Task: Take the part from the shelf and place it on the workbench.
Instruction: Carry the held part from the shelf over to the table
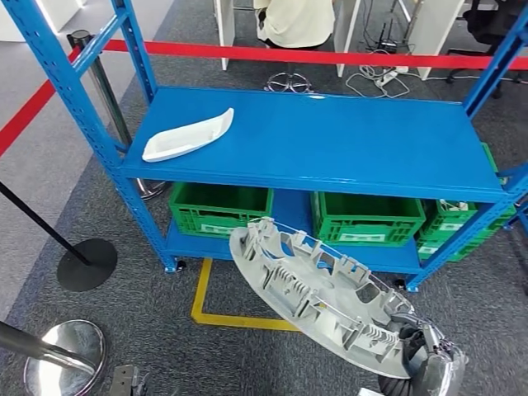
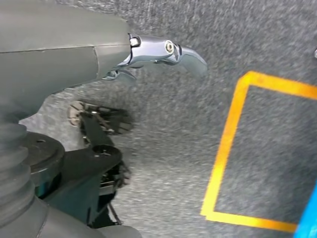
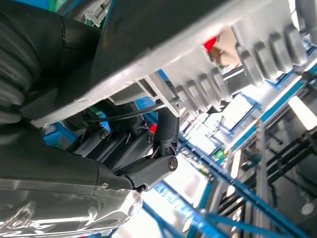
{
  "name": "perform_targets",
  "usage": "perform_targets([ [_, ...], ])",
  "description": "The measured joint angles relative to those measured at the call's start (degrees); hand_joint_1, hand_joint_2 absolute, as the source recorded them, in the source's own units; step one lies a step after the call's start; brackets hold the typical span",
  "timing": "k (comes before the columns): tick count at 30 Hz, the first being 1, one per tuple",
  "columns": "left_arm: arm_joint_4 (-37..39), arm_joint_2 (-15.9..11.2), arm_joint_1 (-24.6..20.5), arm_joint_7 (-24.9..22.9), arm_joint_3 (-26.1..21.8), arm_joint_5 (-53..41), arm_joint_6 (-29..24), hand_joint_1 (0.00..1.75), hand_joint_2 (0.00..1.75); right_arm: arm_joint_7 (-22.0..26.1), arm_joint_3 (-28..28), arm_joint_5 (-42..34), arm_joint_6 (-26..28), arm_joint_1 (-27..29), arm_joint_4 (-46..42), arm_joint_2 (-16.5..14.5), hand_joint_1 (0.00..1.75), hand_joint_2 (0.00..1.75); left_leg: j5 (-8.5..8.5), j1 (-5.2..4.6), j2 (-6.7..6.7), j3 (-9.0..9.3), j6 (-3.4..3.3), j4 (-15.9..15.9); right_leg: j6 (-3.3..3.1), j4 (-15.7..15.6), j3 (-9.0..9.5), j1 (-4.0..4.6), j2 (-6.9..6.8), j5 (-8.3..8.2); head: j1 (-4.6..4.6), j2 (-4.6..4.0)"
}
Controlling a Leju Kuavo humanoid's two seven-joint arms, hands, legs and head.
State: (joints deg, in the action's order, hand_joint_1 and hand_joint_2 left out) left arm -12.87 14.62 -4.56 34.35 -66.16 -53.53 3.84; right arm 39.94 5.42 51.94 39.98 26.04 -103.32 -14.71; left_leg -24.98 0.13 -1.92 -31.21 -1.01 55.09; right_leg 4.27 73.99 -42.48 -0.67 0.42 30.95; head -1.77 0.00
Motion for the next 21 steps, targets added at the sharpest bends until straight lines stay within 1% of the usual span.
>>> perform_targets([
  [1, 0.0, 0.0, 0.0, -0.2, 0.0, -0.1, 0.0, 0.00, 1.75, 0.0, 0.0, 0.0, 0.0, 0.0, 0.0, 0.0, 1.75, 1.75, 0.56, -0.01, -0.77, -0.86, 0.11, 0.1, 0.11, 0.2, 1.37, 0.00, -0.13, -1.04, 0.03, 0.00],
  [2, 0.0, 0.0, 0.0, -0.4, 0.1, -0.3, 0.0, 0.00, 1.75, 0.0, 0.0, -0.2, 0.0, 0.0, 0.0, 0.0, 1.75, 1.75, 1.05, 0.00, -1.47, -1.63, 0.27, 0.3, 0.19, -1.9, 3.89, 0.00, -0.53, -2.55, 0.02, 0.00],
  [3, 0.0, 0.0, -0.1, -0.6, 0.2, -0.4, 0.0, 0.00, 1.75, 0.0, 0.0, -0.4, 0.0, 0.0, 0.0, 0.0, 1.75, 1.75, 1.47, -0.03, -2.06, -2.27, 0.52, 0.5, 0.27, -5.7, 7.30, 0.00, -1.57, -3.33, 0.02, 0.00],
  [4, 0.0, 0.1, -0.1, -0.7, 0.4, -0.6, 0.0, 0.00, 1.75, 0.0, 0.0, -0.6, 0.0, 0.0, 0.0, 0.0, 1.75, 1.75, 1.84, -0.10, -2.59, -2.79, 0.81, 0.8, 0.22, -10.3, 10.95, 0.18, -2.76, -3.18, 0.05, 0.00],
  [5, 0.0, 0.1, -0.1, -0.8, 0.5, -0.8, 0.0, 0.00, 1.75, 0.0, 0.0, -0.8, 0.0, 0.0, 0.0, 0.0, 1.75, 1.75, 2.20, -0.18, -3.07, -3.07, 1.15, 1.0, -0.05, -14.0, 13.54, 0.36, -3.75, -2.53, -0.02, 0.00],
  [6, 0.0, 0.1, -0.2, -0.8, 0.7, -0.9, 0.0, 0.00, 1.75, 0.0, 0.0, -1.0, 0.0, 0.1, 0.0, 0.0, 1.75, 1.75, 2.55, -0.22, -3.54, -3.20, 1.47, 1.2, -0.45, -16.5, 14.93, 0.57, -4.31, -1.64, -0.02, 0.00],
  [7, 0.0, 0.1, -0.2, -0.9, 0.8, -1.0, 0.0, 0.00, 1.75, 0.0, 0.0, -1.1, 0.0, 0.1, 0.0, 0.0, 1.75, 1.75, 2.91, -0.20, -4.09, -3.24, 1.81, 1.2, -1.06, -17.4, 15.13, 0.81, -4.08, -1.33, -0.01, 0.00],
  [8, 0.0, 0.1, -0.2, -0.9, 0.9, -1.1, 0.0, 0.00, 1.75, 0.0, 0.0, -1.1, 0.0, 0.2, 0.0, 0.0, 1.75, 1.75, 3.24, -0.14, -4.54, -3.24, 2.18, 1.1, -1.79, -17.3, 14.48, 0.84, -3.52, -1.69, -0.06, 0.00],
  [9, 0.0, 0.2, -0.2, -0.9, 0.9, -1.1, 0.0, 0.00, 1.75, 0.0, 0.0, -1.2, 0.0, 0.3, 0.0, 0.0, 1.75, 1.75, 2.93, -0.01, -4.18, -3.38, 2.65, 1.3, -2.40, -17.3, 13.93, 0.82, -2.98, -2.16, -0.04, 0.00],
  [10, 0.0, 0.2, -0.2, -0.9, 1.0, -1.1, 0.0, 0.00, 1.75, 0.0, 0.0, -1.2, 0.0, 0.3, 0.0, 0.0, 1.75, 1.75, 1.62, 0.08, -3.11, -3.68, 3.11, 2.1, -3.01, -17.3, 13.31, 0.76, -2.40, -2.79, -0.11, 0.00],
  [11, 0.0, 0.2, -0.1, -1.0, 1.0, -1.1, 0.0, 0.00, 1.75, 0.0, 0.0, -1.2, 0.0, 0.3, 0.0, 0.0, 1.75, 1.75, -0.67, 0.16, -1.62, -4.27, 3.49, 4.0, -3.51, -17.4, 12.73, 0.66, -1.83, -3.54, -0.24, 0.00],
  [12, 0.0, 0.2, -0.1, -1.0, 1.0, -1.2, 0.0, 0.00, 1.75, 0.0, 0.0, -1.4, 0.0, 0.3, 0.0, -0.1, 1.75, 1.75, -3.75, 0.21, 0.00, -5.11, 3.75, 6.9, -3.80, -17.3, 12.00, 0.63, -1.22, -4.27, -0.36, 0.00],
  [13, 0.0, 0.2, 0.0, -1.0, 1.0, -1.2, -0.1, 0.00, 1.75, 0.0, 0.0, -1.6, 0.0, 0.3, 0.0, -0.1, 1.75, 1.75, -6.66, 0.20, 1.02, -6.06, 3.82, 10.7, -4.00, -17.3, 11.17, 0.65, -0.51, -5.05, -0.45, 0.00],
  [14, 0.0, 0.2, 0.0, -1.1, 1.0, -1.3, -0.1, 0.00, 1.75, 0.0, 0.0, -1.9, 0.0, 0.3, 0.0, -0.1, 1.75, 1.75, -8.57, 0.18, 1.47, -6.76, 3.79, 14.1, -4.06, -17.3, 10.29, 0.68, 0.22, -5.84, -0.52, 0.00],
  [15, 0.0, 0.1, 0.0, -1.1, 1.1, -1.4, -0.1, 0.00, 1.75, 0.0, 0.0, -2.2, 0.0, 0.3, 0.0, -0.1, 1.75, 1.75, -9.21, 0.15, 1.67, -6.84, 3.69, 16.3, -4.03, -17.2, 9.29, 0.72, 0.97, -6.61, -0.55, 0.00],
  [16, 0.0, 0.1, -0.1, -1.1, 1.1, -1.5, -0.1, 0.00, 1.75, 0.0, 0.0, -2.3, 0.0, 0.3, 0.0, -0.1, 1.75, 1.75, -8.61, 0.13, 1.78, -6.07, 3.52, 16.6, -3.97, -17.2, 8.35, 0.73, 1.70, -7.35, -0.55, 0.00],
  [17, 0.0, 0.1, -0.1, -1.2, 1.2, -1.6, -0.1, 0.00, 1.75, 0.0, 0.0, -2.4, 0.0, 0.3, 0.0, -0.1, 1.75, 1.75, -7.13, 0.12, 2.00, -4.24, 3.26, 14.8, -3.87, -17.2, 7.47, 0.74, 2.44, -8.07, -0.55, 0.00],
  [18, 0.0, 0.1, -0.2, -1.2, 1.2, -1.7, -0.1, 0.00, 1.75, 0.0, 0.0, -2.4, 0.0, 0.4, 0.0, -0.1, 1.75, 1.75, -5.60, 0.12, 2.75, -1.55, 2.92, 11.3, -3.74, -17.2, 6.69, 0.72, 3.15, -8.79, -0.56, 0.00],
  [19, 0.0, 0.1, -0.3, -1.2, 1.3, -1.7, -0.1, 0.00, 1.75, 0.0, 0.0, -2.4, 0.0, 0.4, 0.0, -0.1, 1.75, 1.75, -4.77, 0.12, 4.11, 1.48, 2.48, 7.0, -3.53, -17.1, 5.97, 0.76, 3.82, -9.47, -0.57, 0.00],
  [20, 0.0, 0.1, -0.4, -1.3, 1.3, -1.7, -0.1, 0.00, 1.75, 0.0, 0.0, -2.4, 0.0, 0.4, 0.0, -0.1, 1.75, 1.75, -4.49, 0.18, 5.37, 4.05, 2.15, 3.0, -3.30, -17.1, 5.40, 0.80, 4.40, -10.16, -0.54, 0.00],
  [21, 0.0, 0.2, -0.5, -1.3, 1.3, -1.7, -0.1, 0.00, 1.75, 0.0, -0.1, -2.4, 0.0, 0.4, -0.1, -0.2, 1.75, 1.75, -4.63, 0.17, 6.40, 5.62, 1.91, 0.3, -3.01, -17.2, 5.02, 0.80, 4.89, -10.84, -0.54, 0.00],
])
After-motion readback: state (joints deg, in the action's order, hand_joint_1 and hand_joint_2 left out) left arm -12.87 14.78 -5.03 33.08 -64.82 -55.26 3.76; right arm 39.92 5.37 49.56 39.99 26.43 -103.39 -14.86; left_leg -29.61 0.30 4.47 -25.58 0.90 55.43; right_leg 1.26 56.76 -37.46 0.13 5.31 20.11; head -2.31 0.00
